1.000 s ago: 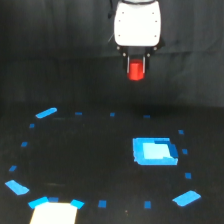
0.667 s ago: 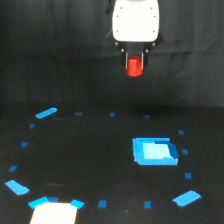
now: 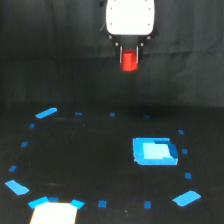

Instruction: Pick up the red object from the table

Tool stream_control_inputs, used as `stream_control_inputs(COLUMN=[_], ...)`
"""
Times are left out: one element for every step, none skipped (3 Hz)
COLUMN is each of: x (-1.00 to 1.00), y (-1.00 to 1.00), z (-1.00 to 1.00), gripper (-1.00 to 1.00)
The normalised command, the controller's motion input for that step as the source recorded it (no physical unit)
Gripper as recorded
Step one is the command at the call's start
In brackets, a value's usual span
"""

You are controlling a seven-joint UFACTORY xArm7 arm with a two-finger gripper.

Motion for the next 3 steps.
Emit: stream_control_inputs(x=[-0.26,-0.56,-0.45], y=[-0.66,-0.29,-0.63], z=[1.00,0.97,0.92], gripper=[-1.00,-1.00,-1.00])
